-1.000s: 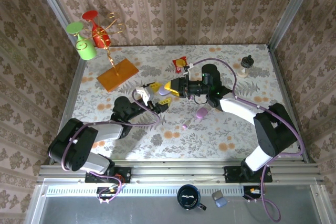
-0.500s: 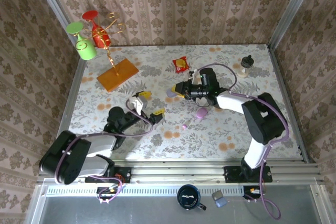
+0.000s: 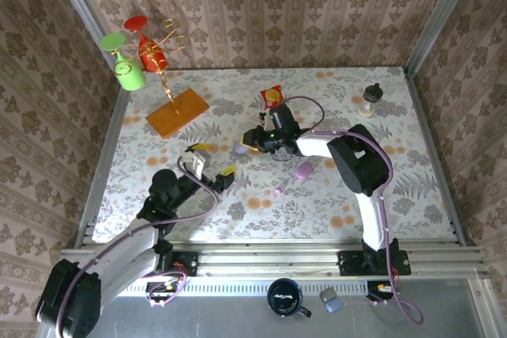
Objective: Insert the wireless bluetooth earbuds into the charging case
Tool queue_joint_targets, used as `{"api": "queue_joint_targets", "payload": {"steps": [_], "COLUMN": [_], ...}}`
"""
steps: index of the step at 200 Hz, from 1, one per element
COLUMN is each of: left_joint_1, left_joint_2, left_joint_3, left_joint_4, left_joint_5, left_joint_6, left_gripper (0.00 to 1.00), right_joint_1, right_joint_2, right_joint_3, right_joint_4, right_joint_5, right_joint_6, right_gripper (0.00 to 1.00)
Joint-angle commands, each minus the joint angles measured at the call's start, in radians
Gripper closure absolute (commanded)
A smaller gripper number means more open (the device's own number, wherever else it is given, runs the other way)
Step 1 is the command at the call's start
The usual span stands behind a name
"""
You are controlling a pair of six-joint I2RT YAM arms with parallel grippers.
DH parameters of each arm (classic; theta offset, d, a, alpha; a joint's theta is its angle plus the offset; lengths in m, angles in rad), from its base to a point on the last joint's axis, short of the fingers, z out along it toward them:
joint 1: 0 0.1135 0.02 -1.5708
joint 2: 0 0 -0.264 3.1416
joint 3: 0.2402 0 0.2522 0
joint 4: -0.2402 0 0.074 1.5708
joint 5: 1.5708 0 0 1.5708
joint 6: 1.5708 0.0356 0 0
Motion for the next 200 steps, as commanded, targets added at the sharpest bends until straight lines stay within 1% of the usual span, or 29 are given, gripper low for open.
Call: {"api": "queue_joint_targets", "payload": {"steps": [1,37,63,97,111,129,152,166,200], "left_joint_1": [-0.001,-0.001,-0.001,0.000,0.001,0.001,-0.009,-0.033,-0.149], "left_joint_2": [-0.044,-0.057,-0.046,-0.038,-0.027,0.002,0.072,0.129,0.284], "left_joint_3": [-0.020,-0.014,-0.010,0.007,0.023,0.046,0.078,0.100,0.199], "left_joint_4": [-0.113,-0.129,-0.131,-0.157,-0.186,-0.214,-0.209,-0.188,-0.202], "left_joint_5": [-0.043,-0.059,-0.063,-0.079,-0.091,-0.096,-0.112,-0.139,-0.294], "left_joint_6": [0.014,0.010,0.016,0.030,0.033,0.045,0.035,0.031,0.058], "left_gripper": [0.00,0.00,0.00,0.00,0.00,0.00,0.00,0.00,0.00], "right_joint_1": [0.019,0.037,0.047,0.050,0.050,0.049,0.043,0.032,-0.024], "right_joint_2": [0.044,0.102,0.121,0.096,0.076,0.035,-0.048,-0.106,-0.264], "right_joint_3": [0.062,0.130,0.156,0.177,0.188,0.192,0.155,0.111,-0.042], "right_joint_4": [-0.046,-0.081,-0.119,-0.205,-0.250,-0.299,-0.337,-0.345,-0.333], "right_joint_5": [0.034,0.046,0.067,0.114,0.130,0.149,0.199,0.222,0.273], "right_joint_6": [-0.028,-0.035,-0.047,-0.106,-0.141,-0.188,-0.239,-0.256,-0.262], "right_gripper": [0.86,0.85,0.80,0.66,0.56,0.45,0.36,0.33,0.32]}}
